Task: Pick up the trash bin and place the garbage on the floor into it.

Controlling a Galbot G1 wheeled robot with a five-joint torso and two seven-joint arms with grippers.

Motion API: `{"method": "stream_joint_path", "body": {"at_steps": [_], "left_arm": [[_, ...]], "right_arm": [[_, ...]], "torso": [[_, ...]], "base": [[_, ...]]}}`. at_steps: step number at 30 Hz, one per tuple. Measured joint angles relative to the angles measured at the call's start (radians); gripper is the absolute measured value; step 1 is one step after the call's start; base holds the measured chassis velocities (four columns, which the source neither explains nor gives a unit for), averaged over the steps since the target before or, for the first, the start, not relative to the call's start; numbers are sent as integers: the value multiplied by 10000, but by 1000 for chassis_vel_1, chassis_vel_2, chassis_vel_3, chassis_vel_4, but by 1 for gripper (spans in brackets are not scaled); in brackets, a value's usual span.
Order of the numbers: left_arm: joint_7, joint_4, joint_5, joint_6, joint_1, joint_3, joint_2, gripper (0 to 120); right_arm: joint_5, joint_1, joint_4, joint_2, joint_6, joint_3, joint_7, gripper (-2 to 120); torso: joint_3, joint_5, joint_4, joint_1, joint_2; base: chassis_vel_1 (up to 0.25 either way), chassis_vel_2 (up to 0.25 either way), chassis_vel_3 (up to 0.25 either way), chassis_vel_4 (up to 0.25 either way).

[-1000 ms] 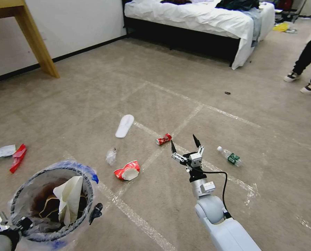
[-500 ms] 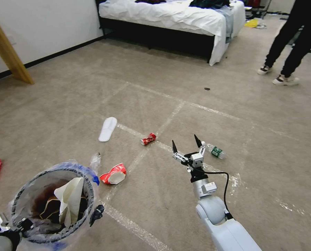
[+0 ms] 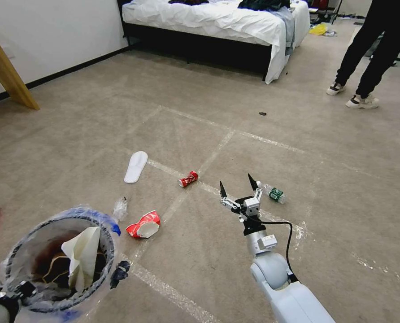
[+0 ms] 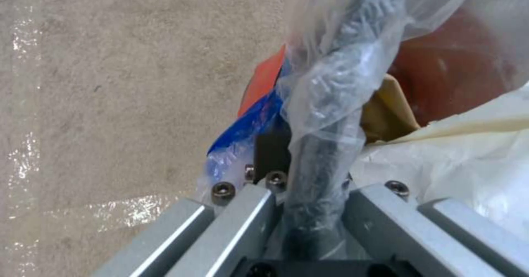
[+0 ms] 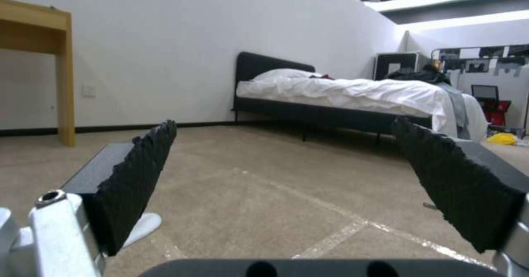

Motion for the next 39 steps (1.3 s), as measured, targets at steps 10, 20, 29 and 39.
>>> {"method": "stream_joint_path", "body": {"at_steps": [10, 20, 29, 39], "left_arm": [[-8, 0, 51, -69, 34, -6, -51, 0], [-17, 1, 55, -75, 52, -7, -90, 0], [-135, 3, -42, -84, 57, -115, -76, 0], [53, 165, -113, -19, 132, -537, 226, 0]], "right_arm": [[34, 35, -48, 12, 0, -69, -23, 100], [45, 25, -48, -5, -2, -93, -71, 100], [76, 24, -131, 1, 43, -122, -129, 100], [116, 113, -211, 5, 43, -151, -147, 100]], "torso": [[0, 0, 0, 0, 0], [0, 0, 0, 0, 0], [0, 0, 0, 0, 0], [0, 0, -1, 1, 0]], "base": [[0, 0, 0, 0], [0, 0, 0, 0], [0, 0, 0, 0], [-32, 24, 36, -34]]}}
